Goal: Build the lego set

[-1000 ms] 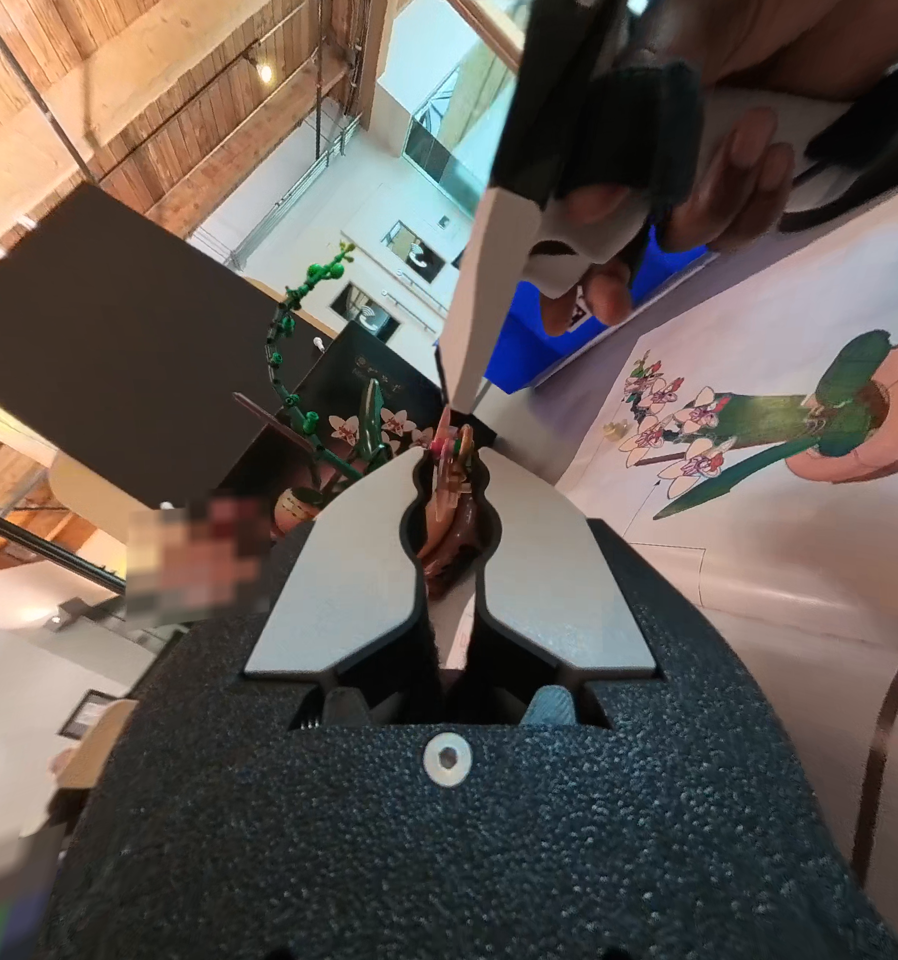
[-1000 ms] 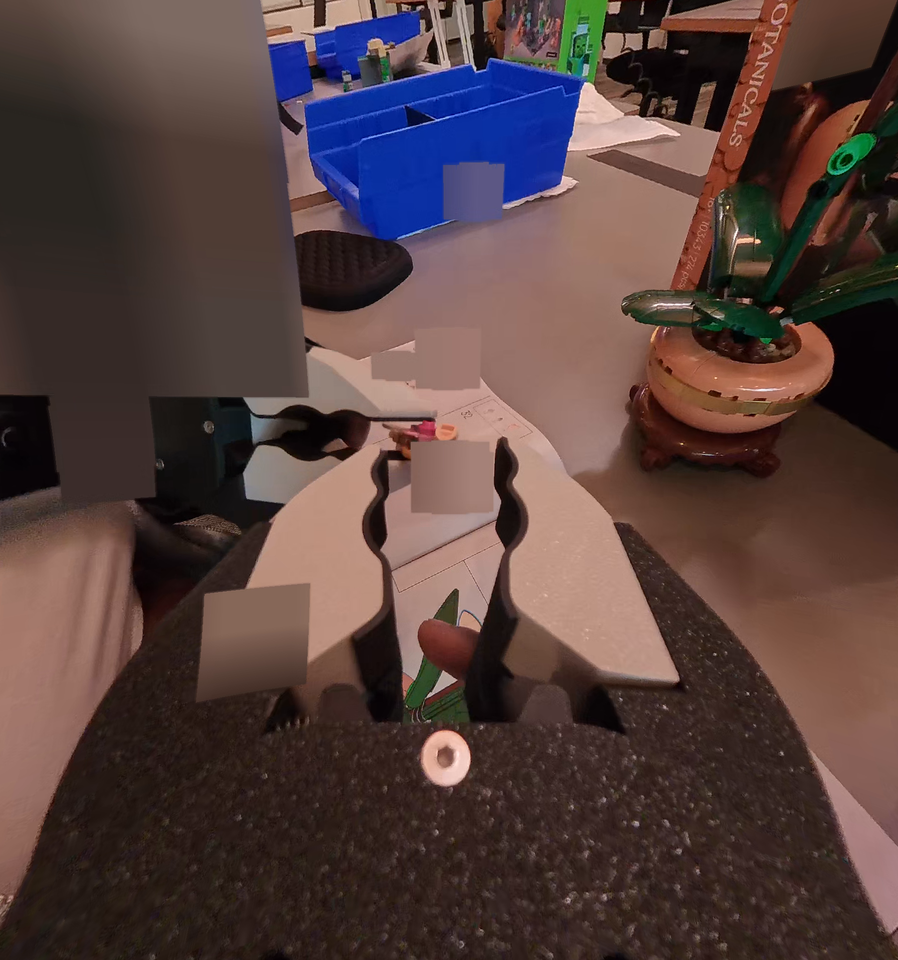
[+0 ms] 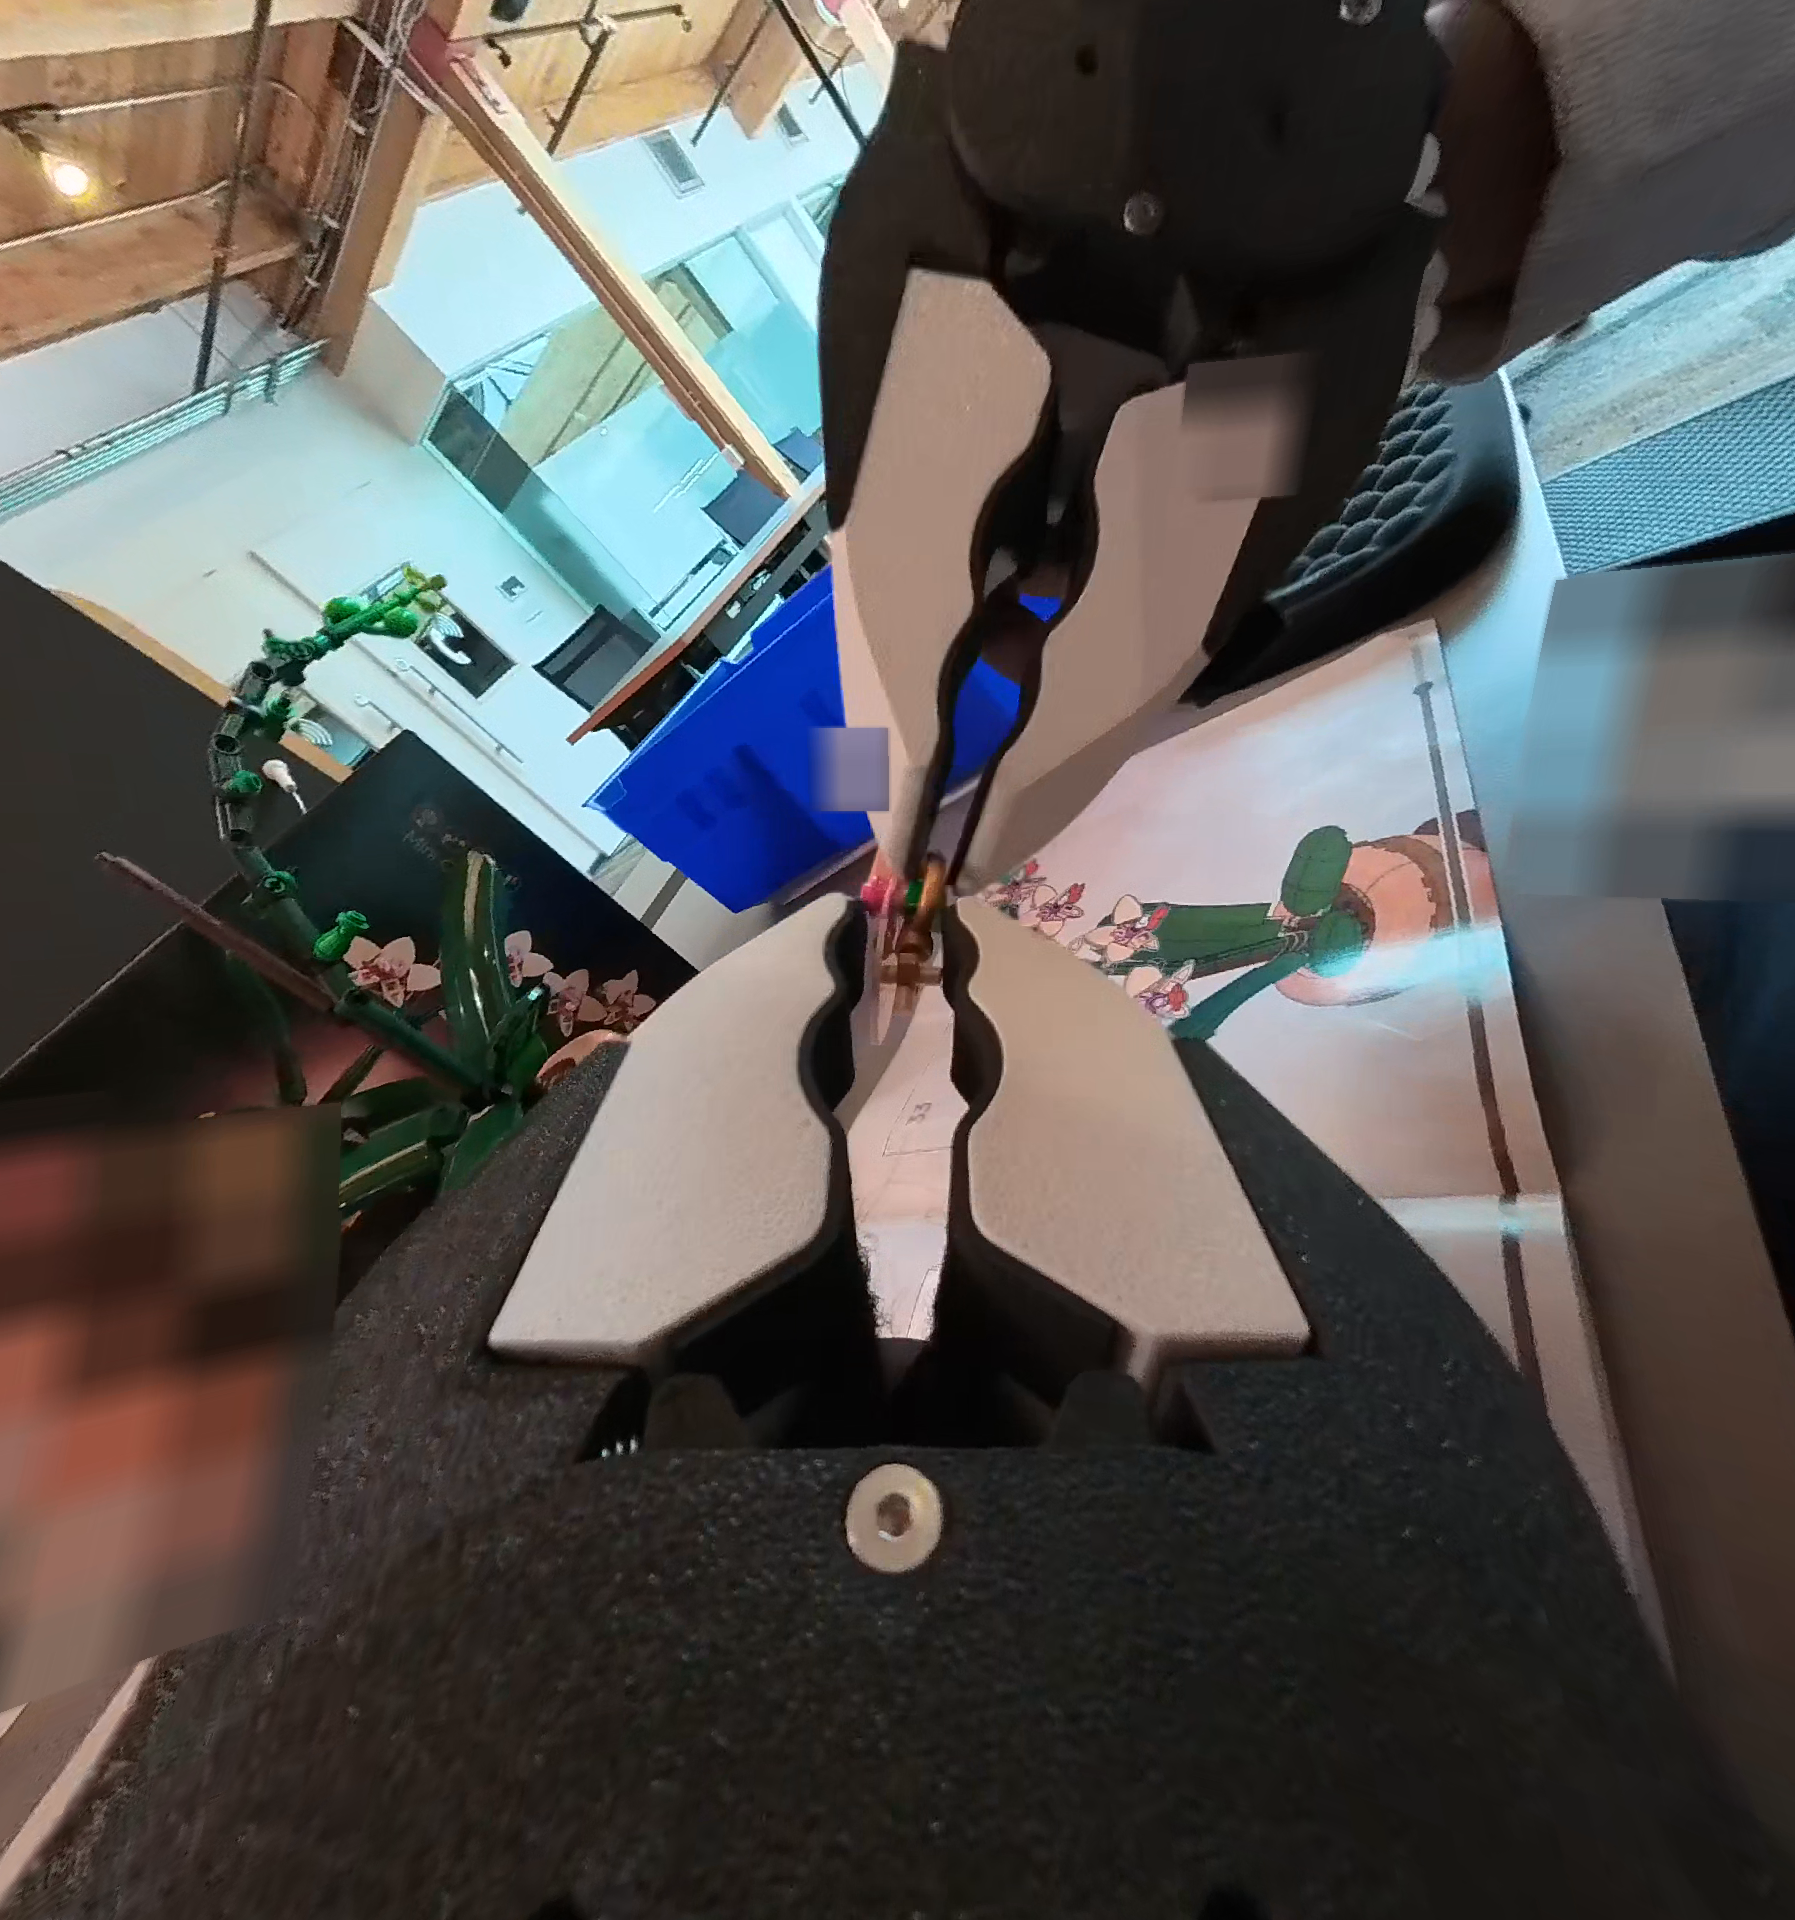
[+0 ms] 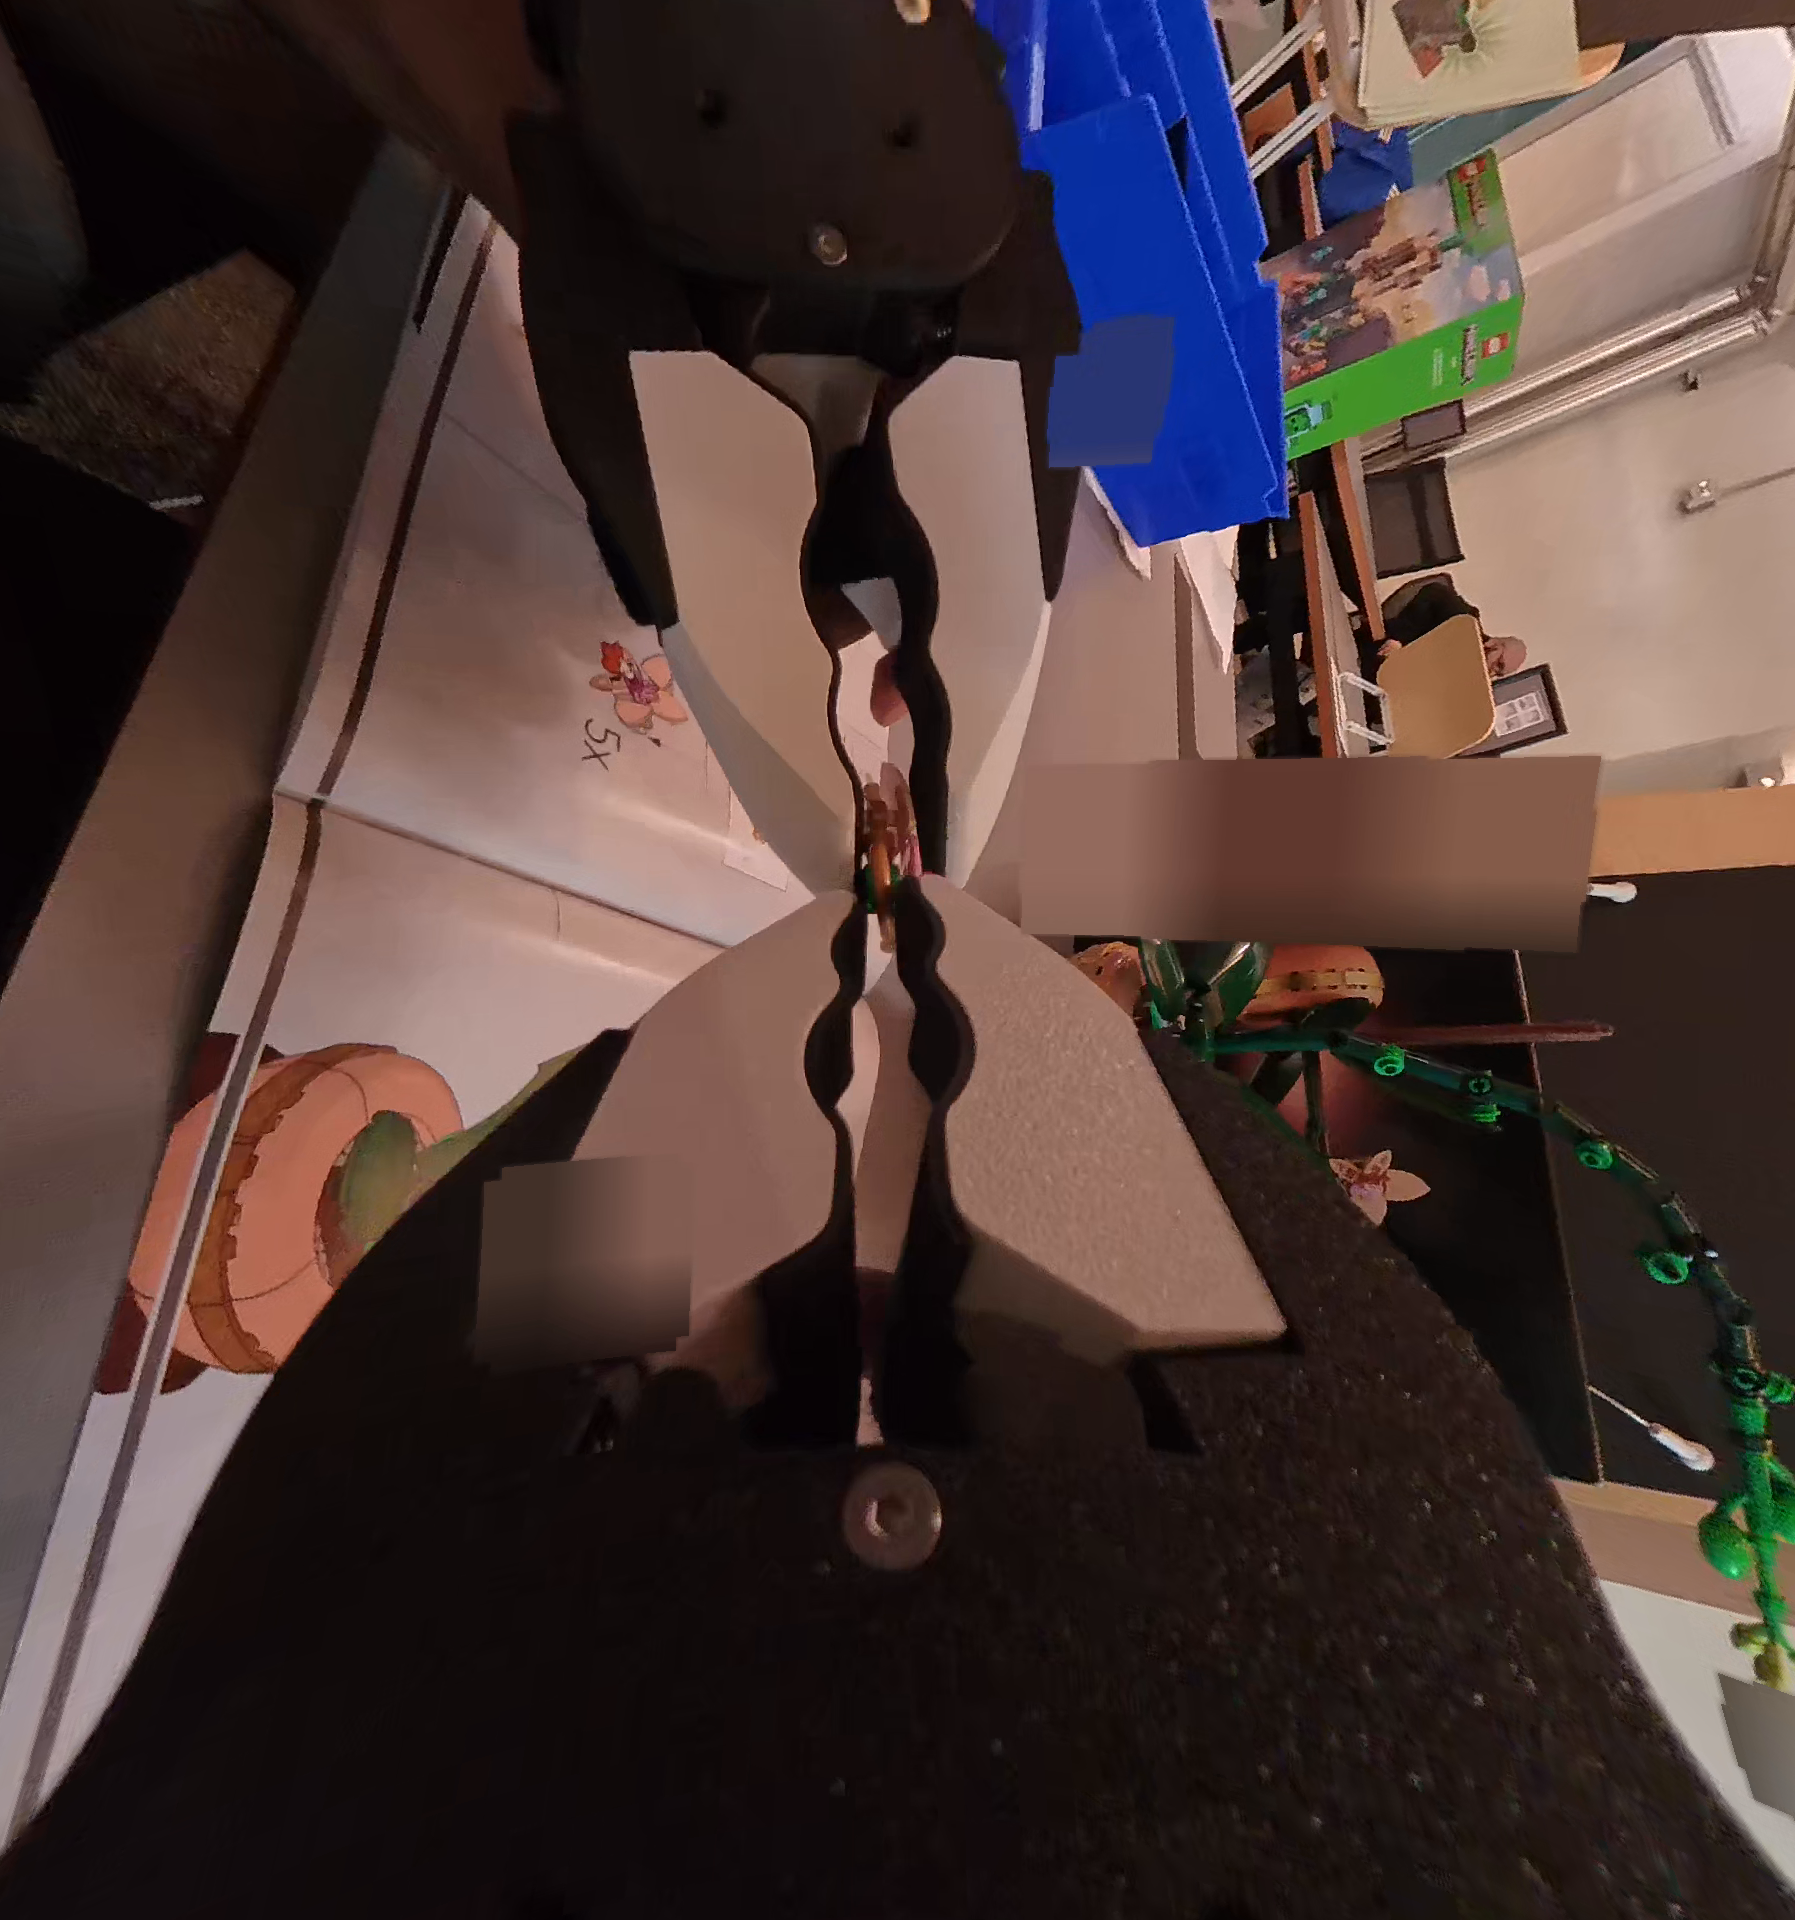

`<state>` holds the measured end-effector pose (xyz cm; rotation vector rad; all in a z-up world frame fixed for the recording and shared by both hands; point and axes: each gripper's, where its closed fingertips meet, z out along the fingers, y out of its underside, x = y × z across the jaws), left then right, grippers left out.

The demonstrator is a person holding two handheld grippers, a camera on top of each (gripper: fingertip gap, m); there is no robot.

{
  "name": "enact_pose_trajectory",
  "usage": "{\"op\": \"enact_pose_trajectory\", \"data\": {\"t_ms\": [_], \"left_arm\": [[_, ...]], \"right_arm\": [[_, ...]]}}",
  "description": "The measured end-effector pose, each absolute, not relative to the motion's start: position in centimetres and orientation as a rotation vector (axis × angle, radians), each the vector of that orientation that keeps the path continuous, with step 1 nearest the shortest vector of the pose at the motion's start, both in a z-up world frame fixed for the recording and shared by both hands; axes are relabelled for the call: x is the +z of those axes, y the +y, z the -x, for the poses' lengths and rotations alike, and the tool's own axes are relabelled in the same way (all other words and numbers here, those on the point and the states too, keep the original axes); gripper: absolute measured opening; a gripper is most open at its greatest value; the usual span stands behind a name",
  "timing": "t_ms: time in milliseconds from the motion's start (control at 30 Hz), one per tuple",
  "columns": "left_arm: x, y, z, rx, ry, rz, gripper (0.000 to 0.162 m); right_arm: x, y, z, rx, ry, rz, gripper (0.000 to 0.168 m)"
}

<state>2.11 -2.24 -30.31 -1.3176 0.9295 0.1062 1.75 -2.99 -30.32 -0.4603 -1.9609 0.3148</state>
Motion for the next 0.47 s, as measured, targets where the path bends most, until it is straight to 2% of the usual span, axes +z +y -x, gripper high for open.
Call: {"op": "enact_pose_trajectory", "data": {"t_ms": [167,267,367,467], "left_arm": [[-30.1,-2.1,-2.0,0.139,0.908,1.297,0.014],[-29.1,-1.8,-0.8,0.065,0.765,1.319,0.031],[-28.7,-1.8,-0.1,-0.153,0.618,1.367,0.035],[-27.7,-2.1,0.0,-0.544,0.417,1.379,0.036]], "right_arm": [[-29.8,-2.9,-1.7,0.263,-1.927,0.421,0.003],[-28.6,-2.4,-1.6,0.179,-1.834,0.352,0.002],[-27.3,-1.8,-1.4,0.077,-1.735,0.266,0.002],[-26.1,-1.6,-1.2,0.057,-1.654,0.209,0.002]]}}
